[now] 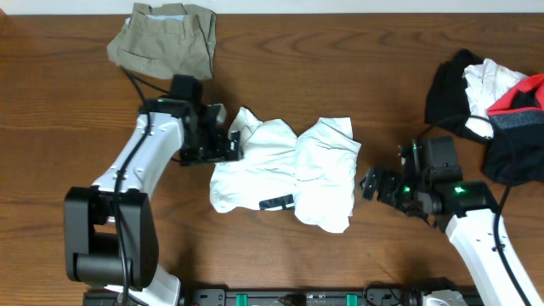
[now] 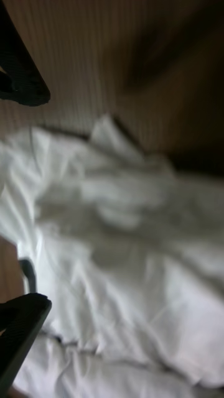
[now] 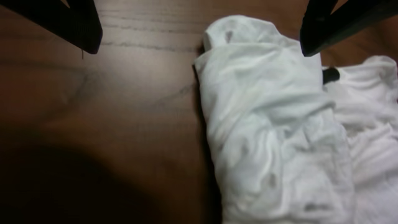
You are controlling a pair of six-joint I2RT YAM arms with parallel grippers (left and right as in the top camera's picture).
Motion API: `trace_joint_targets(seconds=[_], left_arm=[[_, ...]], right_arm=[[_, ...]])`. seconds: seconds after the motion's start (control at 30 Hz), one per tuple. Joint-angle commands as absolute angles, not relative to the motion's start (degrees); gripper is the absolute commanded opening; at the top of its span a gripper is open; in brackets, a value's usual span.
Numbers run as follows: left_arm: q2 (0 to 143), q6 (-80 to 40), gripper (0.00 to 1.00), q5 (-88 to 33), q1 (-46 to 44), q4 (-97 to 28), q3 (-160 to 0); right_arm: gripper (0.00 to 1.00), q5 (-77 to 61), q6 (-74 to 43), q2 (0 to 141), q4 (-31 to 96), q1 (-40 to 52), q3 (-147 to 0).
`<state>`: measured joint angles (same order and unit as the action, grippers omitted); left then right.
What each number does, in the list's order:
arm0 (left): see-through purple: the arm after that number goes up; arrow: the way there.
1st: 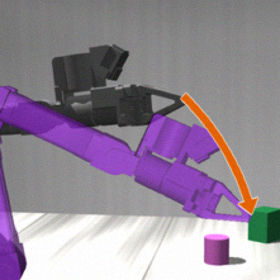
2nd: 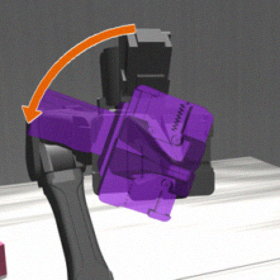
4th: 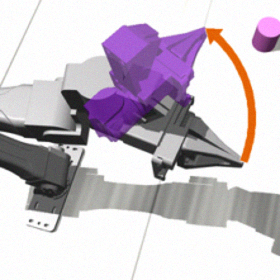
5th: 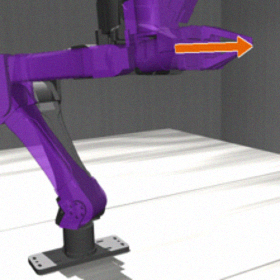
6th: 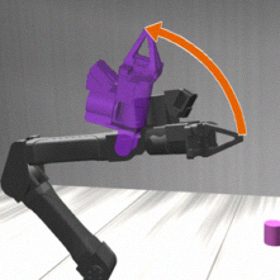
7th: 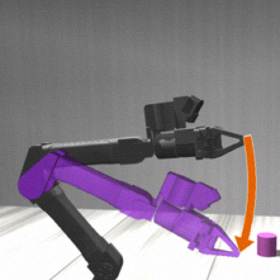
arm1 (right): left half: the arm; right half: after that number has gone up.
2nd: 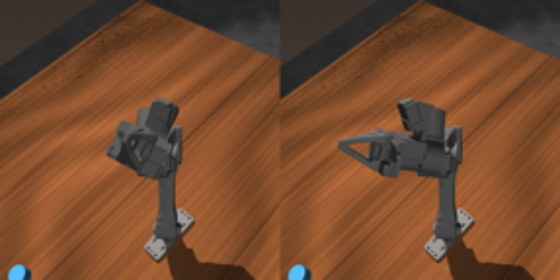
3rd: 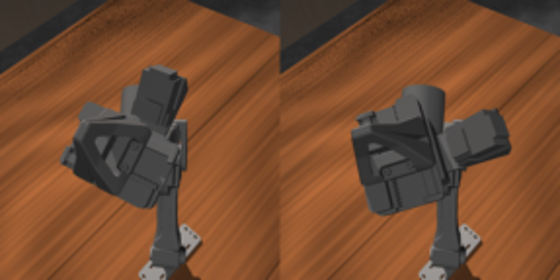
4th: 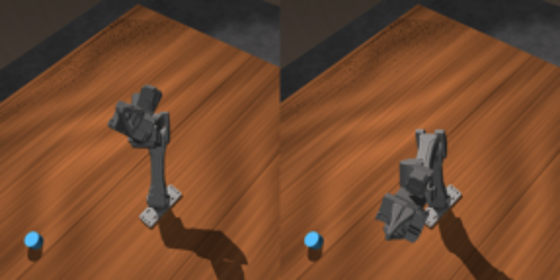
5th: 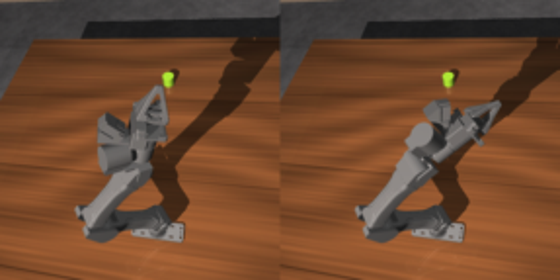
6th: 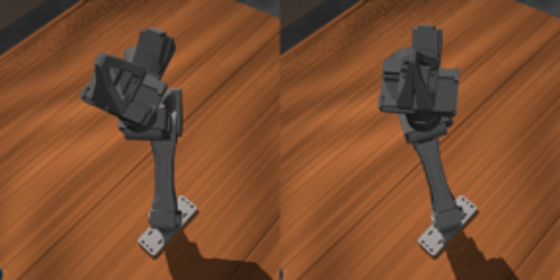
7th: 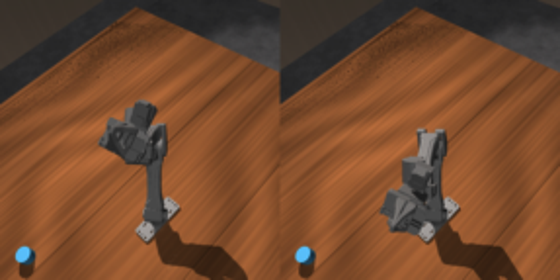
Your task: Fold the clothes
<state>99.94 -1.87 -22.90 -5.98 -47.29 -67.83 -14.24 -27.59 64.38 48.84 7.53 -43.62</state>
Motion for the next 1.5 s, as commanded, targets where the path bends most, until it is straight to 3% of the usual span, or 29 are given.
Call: trace_joint_targets(seconds=[0.0, 0.37, 0.77, 1.47], left_arm=[[100.3, -2.2, 0.98, -20.9, -3.8, -46.6, -67.5], [100.9, 0.0, 0.98, -30.5, -3.7, -43.8, -67.5], [106.9, 0.0, 0.98, -30.7, -3.7, -42.7, -67.3], [112.5, 1.8, 0.98, -36.5, -3.7, -39.1, -63.7]], right_arm=[[0.99, -12.4, -25.2, 64.1, 49.3, 7.1, -45.3], [0.99, -16.3, -24.6, 64.1, 50.9, 7.1, -45.3], [0.99, -23.8, -23.8, 64.1, 50.2, 7.2, -45.3], [0.99, -25.6, -23.0, 64.1, 50.5, 7.2, -45.3]])
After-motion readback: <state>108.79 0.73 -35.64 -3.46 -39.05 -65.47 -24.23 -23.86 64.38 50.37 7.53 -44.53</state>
